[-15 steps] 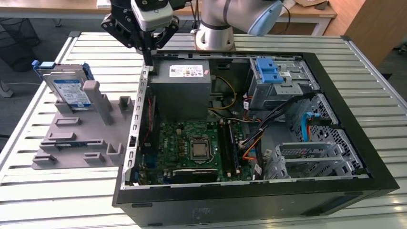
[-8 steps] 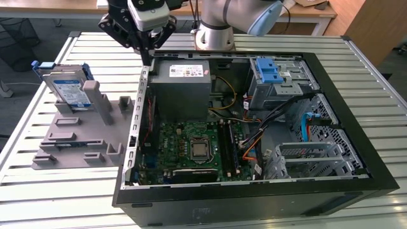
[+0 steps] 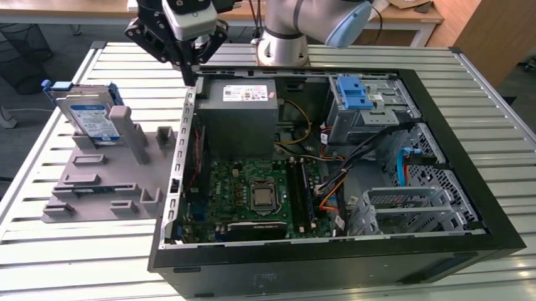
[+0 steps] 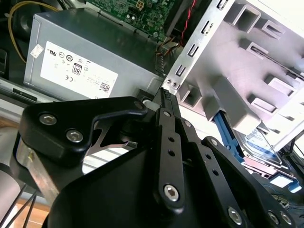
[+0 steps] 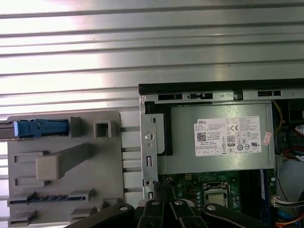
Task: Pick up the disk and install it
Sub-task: 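Reach for the disk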
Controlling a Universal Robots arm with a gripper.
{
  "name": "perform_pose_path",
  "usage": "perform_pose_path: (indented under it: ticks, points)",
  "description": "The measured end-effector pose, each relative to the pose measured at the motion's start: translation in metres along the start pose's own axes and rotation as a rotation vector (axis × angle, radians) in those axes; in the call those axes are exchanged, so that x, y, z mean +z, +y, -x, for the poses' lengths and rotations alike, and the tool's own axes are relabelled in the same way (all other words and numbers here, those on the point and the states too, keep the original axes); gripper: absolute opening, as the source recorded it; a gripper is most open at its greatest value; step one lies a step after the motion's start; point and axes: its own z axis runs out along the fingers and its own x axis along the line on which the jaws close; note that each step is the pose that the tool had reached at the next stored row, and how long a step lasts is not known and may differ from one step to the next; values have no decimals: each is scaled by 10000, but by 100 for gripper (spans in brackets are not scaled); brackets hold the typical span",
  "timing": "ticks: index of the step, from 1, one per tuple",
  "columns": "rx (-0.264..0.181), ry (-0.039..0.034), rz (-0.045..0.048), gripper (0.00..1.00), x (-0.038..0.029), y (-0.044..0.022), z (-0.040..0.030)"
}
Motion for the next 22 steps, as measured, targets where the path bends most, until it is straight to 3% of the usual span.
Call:
perform_pose_path:
  ticks: [8,22]
  points:
    - [0,1,-2,11,2,16,-51]
    - [2,-1,0,11,5,35,-55]
